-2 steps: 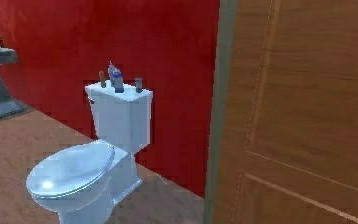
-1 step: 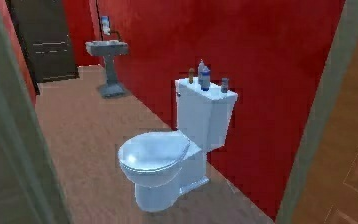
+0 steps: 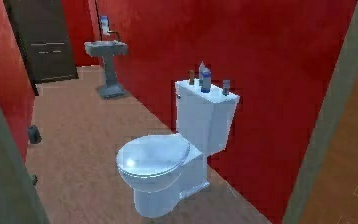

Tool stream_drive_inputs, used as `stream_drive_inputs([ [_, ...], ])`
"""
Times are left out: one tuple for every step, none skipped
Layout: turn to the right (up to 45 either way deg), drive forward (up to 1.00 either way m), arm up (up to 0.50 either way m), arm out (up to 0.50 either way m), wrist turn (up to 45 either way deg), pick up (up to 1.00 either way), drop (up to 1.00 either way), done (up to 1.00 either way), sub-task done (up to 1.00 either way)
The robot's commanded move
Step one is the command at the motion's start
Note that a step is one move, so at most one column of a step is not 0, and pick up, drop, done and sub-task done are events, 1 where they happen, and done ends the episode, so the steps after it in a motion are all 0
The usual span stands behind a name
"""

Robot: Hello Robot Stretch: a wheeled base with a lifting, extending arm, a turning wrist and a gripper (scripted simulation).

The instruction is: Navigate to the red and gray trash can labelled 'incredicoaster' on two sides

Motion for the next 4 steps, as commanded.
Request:
stream_drive_inputs([
  [45.0, 0.0, 0.0, 0.0, 0.0, 0.0, 0.0, 0.0, 0.0],
  [30.0, 0.0, 0.0, 0.0, 0.0, 0.0, 0.0, 0.0, 0.0],
  [0.0, 0.25, 0.0, 0.0, 0.0, 0.0, 0.0, 0.0, 0.0],
  [-45.0, 0.0, 0.0, 0.0, 0.0, 0.0, 0.0, 0.0, 0.0],
])
